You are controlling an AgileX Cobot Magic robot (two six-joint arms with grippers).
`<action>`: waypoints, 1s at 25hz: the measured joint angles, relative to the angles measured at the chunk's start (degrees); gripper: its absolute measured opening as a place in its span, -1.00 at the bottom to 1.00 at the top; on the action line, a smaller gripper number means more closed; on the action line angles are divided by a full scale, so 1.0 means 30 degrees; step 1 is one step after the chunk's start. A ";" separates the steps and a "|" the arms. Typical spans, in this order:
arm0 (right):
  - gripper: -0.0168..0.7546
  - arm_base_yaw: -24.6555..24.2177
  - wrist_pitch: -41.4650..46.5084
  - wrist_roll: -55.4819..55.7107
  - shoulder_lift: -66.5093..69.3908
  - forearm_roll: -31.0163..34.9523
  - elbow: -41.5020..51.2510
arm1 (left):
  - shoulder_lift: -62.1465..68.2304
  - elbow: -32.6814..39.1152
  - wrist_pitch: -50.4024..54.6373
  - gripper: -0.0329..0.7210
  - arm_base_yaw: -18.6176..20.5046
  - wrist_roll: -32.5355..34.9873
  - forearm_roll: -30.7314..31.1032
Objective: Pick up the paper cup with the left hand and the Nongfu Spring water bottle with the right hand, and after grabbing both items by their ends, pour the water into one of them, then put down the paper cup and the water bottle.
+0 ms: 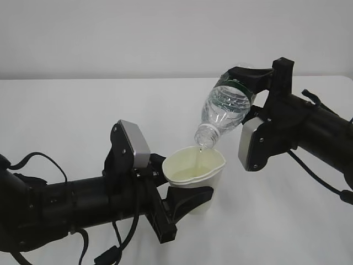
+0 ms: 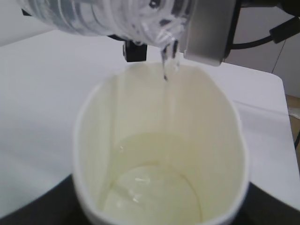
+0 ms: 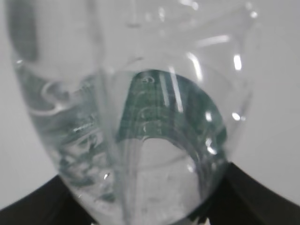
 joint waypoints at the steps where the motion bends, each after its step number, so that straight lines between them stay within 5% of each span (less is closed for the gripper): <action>1: 0.28 0.0000 0.0000 0.0000 0.0000 0.0000 0.0000 | 0.0035 0.0000 0.0000 0.21 0.0000 0.0000 0.0000; 25: 0.28 0.0000 -0.0021 -0.0282 0.0000 0.0024 0.0000 | 0.0059 0.0000 0.0000 0.21 0.0000 0.0000 0.0000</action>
